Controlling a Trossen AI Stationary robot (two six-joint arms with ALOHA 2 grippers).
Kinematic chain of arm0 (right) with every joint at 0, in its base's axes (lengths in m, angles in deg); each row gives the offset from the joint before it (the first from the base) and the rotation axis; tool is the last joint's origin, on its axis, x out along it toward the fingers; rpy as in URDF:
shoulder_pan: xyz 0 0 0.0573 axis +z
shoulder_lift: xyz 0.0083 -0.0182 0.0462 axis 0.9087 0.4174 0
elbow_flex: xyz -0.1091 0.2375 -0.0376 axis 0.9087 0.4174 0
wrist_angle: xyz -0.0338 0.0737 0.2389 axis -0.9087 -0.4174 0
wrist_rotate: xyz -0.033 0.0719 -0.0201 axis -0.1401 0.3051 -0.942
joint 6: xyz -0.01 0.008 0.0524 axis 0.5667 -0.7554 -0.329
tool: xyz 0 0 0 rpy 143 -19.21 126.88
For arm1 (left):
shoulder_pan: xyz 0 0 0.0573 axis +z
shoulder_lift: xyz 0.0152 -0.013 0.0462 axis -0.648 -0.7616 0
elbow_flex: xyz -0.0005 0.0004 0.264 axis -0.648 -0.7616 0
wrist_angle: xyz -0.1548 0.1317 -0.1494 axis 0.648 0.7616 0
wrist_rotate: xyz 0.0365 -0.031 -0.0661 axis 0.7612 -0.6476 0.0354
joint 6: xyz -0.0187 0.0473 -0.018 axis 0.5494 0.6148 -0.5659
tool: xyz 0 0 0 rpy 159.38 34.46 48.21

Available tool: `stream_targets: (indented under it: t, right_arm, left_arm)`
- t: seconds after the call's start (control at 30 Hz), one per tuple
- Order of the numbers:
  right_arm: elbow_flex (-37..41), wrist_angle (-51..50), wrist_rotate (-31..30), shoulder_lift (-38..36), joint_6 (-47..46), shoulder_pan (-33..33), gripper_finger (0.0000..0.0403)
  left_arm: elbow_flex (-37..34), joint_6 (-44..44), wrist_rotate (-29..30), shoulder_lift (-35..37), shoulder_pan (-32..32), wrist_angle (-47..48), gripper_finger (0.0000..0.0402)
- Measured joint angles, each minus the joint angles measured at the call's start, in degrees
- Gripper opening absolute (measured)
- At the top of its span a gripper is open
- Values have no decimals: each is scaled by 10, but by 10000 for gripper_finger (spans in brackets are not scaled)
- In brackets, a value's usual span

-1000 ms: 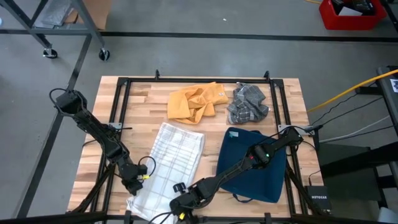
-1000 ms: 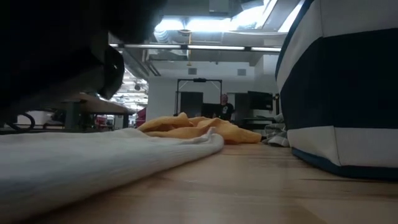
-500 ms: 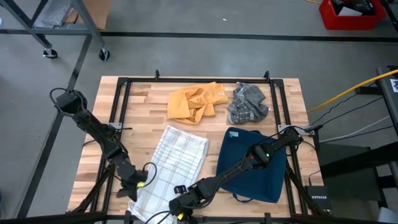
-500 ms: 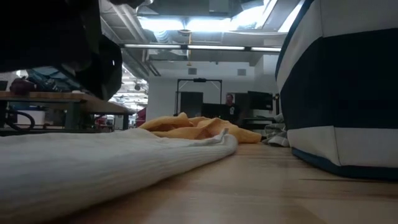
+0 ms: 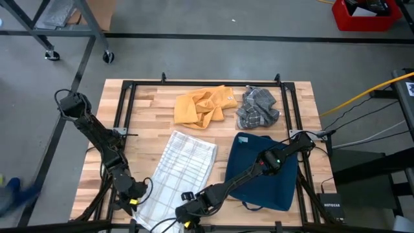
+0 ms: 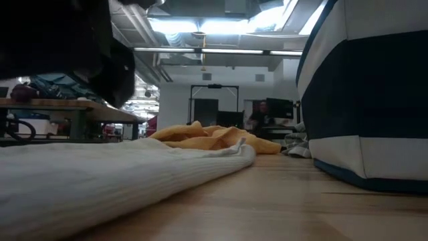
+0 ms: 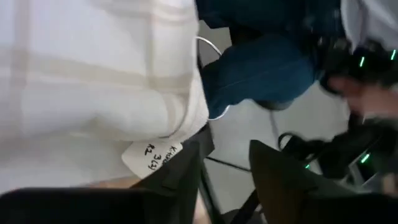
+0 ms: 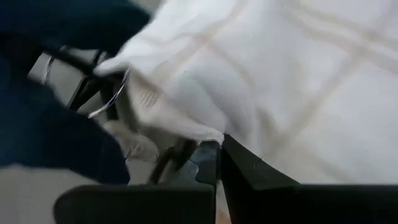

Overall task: Fold towel
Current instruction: Fold the white towel

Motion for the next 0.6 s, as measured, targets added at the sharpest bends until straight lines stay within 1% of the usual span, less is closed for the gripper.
stream_targets:
  t: [0.07, 0.13, 0.27, 0.33, 0.5, 0.6]
  right_arm:
    - [0, -1, -25, 0, -48, -8, 16]
    - [0, -5, -38, -1, -84, -22, 16]
    - [0, -32, -40, -1, -108, -50, 16]
    - [0, -44, -30, -1, -114, -62, 16]
    - [0, -52, 15, -1, -118, -87, 16]
    - [0, -50, 26, -1, -120, -94, 16]
  left_arm:
    - [0, 56, 19, 0, -8, 0, 149]
    - [0, 104, 53, 0, -15, 1, 157]
    - [0, 164, 129, 0, -29, 8, 155]
    - [0, 186, 144, 0, -36, 20, 150]
    - [0, 224, 156, 0, -63, 44, 141]
    - [0, 214, 186, 0, -79, 66, 141]
